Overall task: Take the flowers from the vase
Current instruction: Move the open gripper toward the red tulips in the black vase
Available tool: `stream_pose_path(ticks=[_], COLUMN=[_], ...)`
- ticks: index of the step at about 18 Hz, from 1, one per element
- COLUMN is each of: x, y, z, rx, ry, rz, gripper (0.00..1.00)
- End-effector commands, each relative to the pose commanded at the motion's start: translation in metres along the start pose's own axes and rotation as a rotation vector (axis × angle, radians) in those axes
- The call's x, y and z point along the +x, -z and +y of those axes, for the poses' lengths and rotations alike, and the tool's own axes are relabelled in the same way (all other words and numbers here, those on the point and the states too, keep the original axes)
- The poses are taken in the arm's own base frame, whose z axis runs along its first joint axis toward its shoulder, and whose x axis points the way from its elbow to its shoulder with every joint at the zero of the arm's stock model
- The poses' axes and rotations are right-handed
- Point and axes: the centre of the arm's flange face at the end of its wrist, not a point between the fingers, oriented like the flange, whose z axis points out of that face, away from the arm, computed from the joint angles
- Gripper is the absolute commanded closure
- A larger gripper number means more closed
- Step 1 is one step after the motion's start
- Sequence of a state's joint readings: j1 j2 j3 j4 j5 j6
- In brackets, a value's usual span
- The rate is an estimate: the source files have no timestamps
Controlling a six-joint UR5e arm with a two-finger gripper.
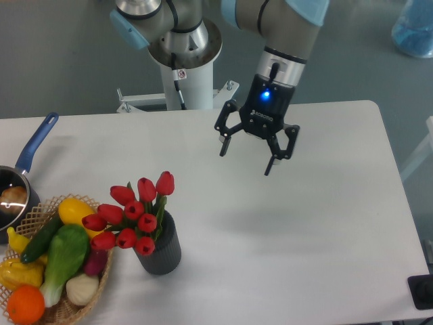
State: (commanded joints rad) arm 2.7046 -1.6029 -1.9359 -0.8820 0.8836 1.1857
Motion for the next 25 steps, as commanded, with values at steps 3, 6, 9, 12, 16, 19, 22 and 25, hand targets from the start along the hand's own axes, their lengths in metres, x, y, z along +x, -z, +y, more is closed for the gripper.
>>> stream_pose_path(ticks=[3, 6, 9, 12, 16, 19, 22, 25], x=[0.005, 0.004, -0.003, -0.001, 0.007, 0.011, 0.001, 0.009], y=[-0.023, -0.033, -0.042, -0.050, -0.048, -0.053, -0.064, -0.072], z=[-0.001, -0.004, -0.003, -0.005, -0.010, -0.017, -0.017, -0.030], rx=[0.007, 0.055, 0.055, 0.063, 0.080, 0.115, 0.144, 0.159], ry=[-0.076, -0.070, -0.073, -0.109, -0.113, -0.123, -0.112, -0.134], rz=[0.050, 0.084, 0.093, 0.099, 0.106, 0.130, 0.154, 0.178], gripper=[0.00, 0.00, 0.00, 0.00, 0.00, 0.00, 0.00, 0.00])
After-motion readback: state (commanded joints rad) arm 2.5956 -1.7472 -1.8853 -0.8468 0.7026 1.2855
